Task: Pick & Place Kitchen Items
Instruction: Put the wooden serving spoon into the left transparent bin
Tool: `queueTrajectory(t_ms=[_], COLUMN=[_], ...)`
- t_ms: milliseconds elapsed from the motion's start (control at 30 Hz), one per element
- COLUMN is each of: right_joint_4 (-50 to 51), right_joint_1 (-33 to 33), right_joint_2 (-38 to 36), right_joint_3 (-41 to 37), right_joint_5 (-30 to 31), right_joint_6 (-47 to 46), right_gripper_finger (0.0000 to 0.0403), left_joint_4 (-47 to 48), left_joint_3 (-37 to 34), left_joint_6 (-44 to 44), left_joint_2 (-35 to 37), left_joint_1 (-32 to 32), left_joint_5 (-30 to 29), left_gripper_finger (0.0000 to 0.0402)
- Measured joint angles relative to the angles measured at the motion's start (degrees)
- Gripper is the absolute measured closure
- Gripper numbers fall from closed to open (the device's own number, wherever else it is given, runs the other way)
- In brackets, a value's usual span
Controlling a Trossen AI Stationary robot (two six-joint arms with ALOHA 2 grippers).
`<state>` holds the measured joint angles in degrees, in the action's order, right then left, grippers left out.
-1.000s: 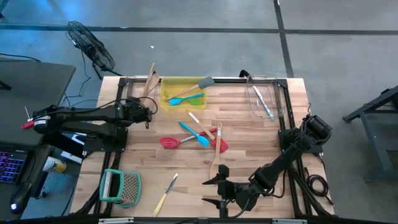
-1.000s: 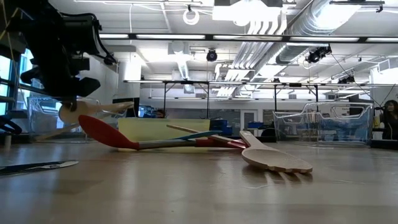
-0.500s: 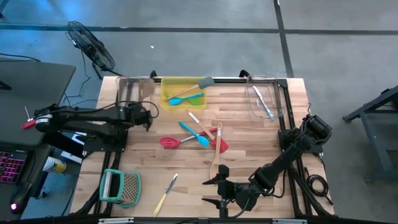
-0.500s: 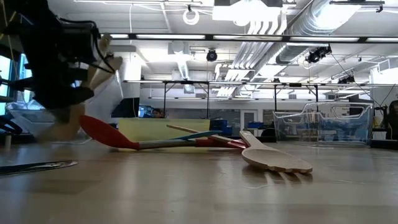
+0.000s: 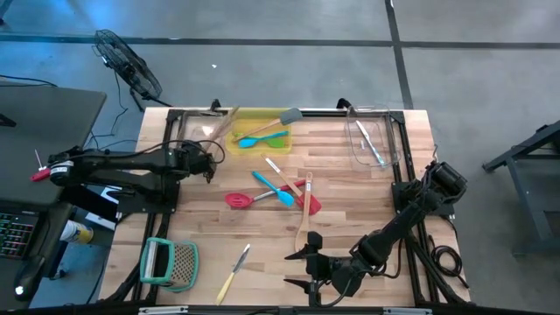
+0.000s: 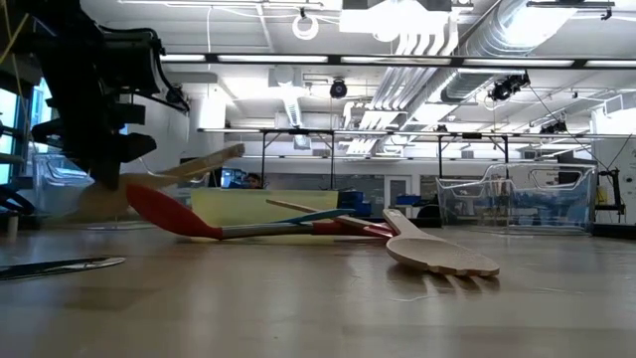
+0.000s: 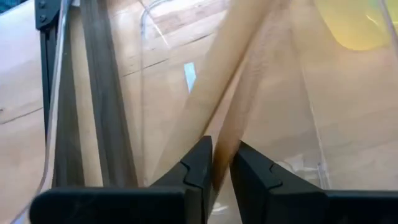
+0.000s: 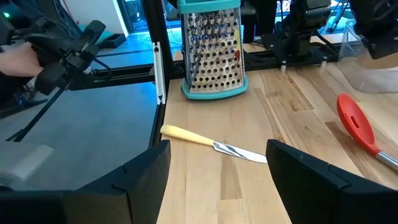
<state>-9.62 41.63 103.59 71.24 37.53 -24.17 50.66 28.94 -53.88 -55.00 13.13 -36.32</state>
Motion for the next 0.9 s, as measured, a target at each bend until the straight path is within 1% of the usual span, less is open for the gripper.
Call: queueTrajectory(t_ms=[200,700,800,900], right_joint_4=[0.03,0.45,0.43,0.43], right_joint_1=[0.0,0.0,0.0,-0.11], right_joint_2=[0.0,0.0,0.0,0.0], right_joint_3=[0.0,0.0,0.0,0.0], right_joint_5=[-0.01,-0.01,-0.01,-0.01], right_joint_6=[0.0,0.0,0.0,0.22], right_gripper_finger=[0.0145,0.0145,0.0145,0.0145], left_joint_4=[-0.71,-1.71,-1.65,-1.62], left_joint_3=[0.66,0.73,0.73,0.73], left_joint_6=[1.18,5.63,5.65,5.64], left_joint_2=[0.0,0.04,0.06,0.17], left_joint_1=[0.0,0.0,0.0,-0.01], left_joint_5=[1.22,0.71,0.97,1.22], left_gripper_finger=[0.0352,0.0351,0.0342,0.0318])
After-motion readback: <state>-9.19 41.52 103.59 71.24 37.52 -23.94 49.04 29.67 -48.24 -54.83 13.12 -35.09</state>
